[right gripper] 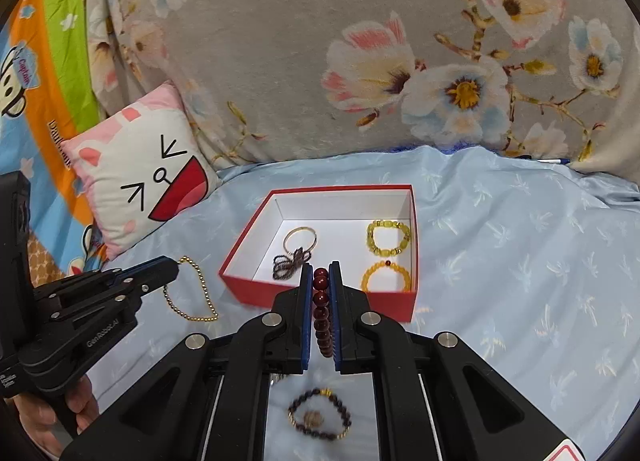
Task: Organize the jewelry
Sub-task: 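Carry the gold chain and dark red bracelet with both tools into the red box, then open both tools to release the chain and bracelet in the box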
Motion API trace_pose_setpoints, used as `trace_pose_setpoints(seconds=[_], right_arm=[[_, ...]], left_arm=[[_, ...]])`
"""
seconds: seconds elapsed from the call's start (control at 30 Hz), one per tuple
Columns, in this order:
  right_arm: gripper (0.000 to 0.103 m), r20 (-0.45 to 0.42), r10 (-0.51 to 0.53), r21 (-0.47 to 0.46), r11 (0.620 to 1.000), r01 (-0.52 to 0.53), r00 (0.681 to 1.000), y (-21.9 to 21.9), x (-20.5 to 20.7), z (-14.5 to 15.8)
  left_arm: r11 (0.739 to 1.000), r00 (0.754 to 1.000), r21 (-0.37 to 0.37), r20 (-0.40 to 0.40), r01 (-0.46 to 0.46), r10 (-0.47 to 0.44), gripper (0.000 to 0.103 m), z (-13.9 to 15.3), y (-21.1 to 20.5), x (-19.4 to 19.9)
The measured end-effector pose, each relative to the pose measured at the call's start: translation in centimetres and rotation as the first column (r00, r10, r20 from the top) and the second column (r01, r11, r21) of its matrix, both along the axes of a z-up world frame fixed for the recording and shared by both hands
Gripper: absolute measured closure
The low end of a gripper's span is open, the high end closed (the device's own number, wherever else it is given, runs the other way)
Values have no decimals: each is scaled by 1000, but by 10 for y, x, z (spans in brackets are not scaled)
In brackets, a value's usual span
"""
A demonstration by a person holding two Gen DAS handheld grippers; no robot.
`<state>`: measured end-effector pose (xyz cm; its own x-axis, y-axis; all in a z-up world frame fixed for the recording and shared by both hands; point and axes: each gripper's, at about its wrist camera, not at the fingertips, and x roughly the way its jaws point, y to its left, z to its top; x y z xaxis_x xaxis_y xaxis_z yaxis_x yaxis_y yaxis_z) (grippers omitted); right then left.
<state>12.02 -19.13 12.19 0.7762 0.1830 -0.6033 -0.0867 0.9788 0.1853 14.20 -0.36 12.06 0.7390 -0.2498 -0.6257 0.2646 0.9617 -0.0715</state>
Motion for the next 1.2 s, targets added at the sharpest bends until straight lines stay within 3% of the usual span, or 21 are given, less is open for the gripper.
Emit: trace_pose_setpoints(seconds=[0.3,0.7,0.8,0.9,1.2], right_arm=[[95,-34,-18,2,1000,18,999,2,65,-10],[95,-109,-41,-45,998,36,993,2,114,-56],[95,-124,-35,-50,998,29,992,0,119,-65],[88,-109,-51,-74,996,43,993,-1,117,-65],[82,-41,-47,-107,993,42,998,1,87,-47]], left_arm=[[1000,999,20,34,-9,8,100,2,-2,56],[1000,999,20,-44,3,-2,99,-36,-15,110],[1000,998,23,-62,11,-10,99,-45,-19,116],[999,998,37,-67,1,1,99,-51,-22,117],[999,999,41,-35,-18,20,99,-42,-17,102]])
